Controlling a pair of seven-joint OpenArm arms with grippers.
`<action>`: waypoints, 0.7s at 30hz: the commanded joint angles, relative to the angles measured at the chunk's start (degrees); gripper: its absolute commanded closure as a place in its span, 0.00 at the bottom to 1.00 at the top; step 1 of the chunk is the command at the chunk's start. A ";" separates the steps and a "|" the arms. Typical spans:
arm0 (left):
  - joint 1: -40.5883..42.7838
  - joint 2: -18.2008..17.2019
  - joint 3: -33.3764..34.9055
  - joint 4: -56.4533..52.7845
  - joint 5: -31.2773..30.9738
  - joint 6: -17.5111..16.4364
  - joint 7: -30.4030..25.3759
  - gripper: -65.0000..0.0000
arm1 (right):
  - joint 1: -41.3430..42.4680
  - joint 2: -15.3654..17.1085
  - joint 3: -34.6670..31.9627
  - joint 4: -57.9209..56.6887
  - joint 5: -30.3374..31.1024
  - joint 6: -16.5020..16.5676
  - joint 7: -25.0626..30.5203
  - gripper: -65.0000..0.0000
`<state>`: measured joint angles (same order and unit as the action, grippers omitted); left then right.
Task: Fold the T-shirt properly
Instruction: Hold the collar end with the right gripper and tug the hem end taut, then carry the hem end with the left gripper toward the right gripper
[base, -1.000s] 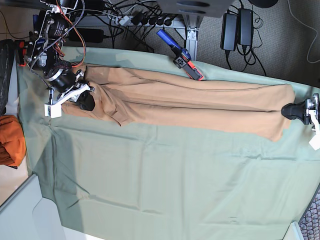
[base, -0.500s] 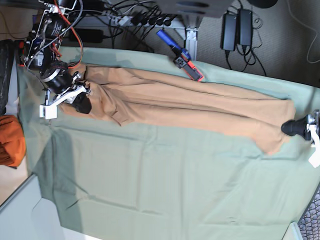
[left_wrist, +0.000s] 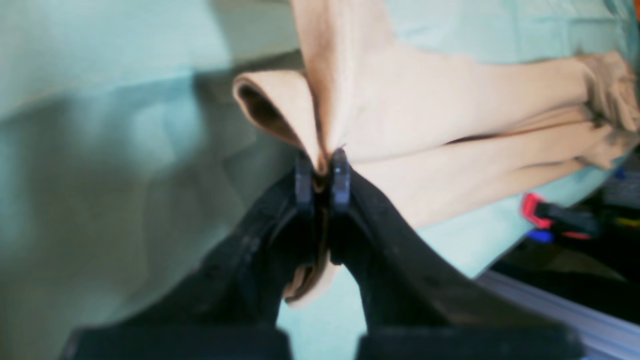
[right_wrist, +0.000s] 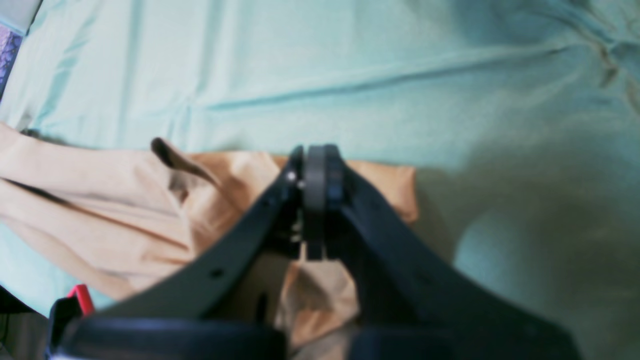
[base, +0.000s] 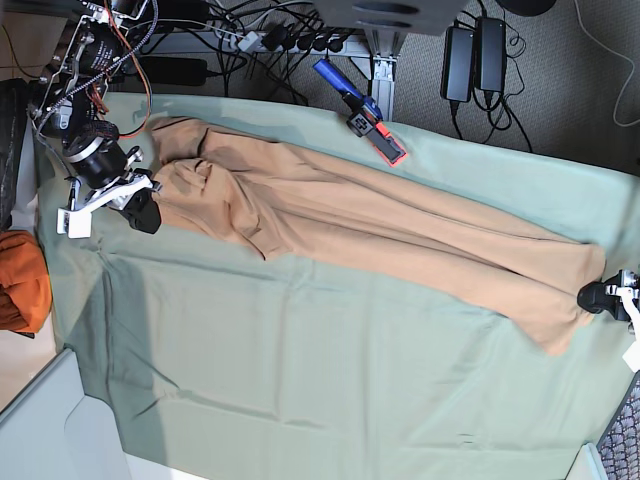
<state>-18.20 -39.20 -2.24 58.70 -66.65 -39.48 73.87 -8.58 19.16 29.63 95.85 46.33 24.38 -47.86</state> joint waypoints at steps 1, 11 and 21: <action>-1.31 -1.31 -0.44 0.59 -0.81 -0.52 -0.74 1.00 | 0.61 0.83 0.48 1.16 1.22 6.95 0.87 1.00; -0.28 1.20 -0.44 8.41 -9.29 -0.52 5.90 1.00 | 0.48 0.81 0.46 1.16 0.85 6.95 0.96 1.00; 7.48 6.54 4.72 26.53 -4.74 -0.52 5.42 1.00 | 0.61 0.68 0.46 1.16 0.37 6.93 0.96 1.00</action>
<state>-9.56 -32.03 2.94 84.38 -70.04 -39.51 80.09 -8.58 18.90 29.65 95.90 45.82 24.36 -48.05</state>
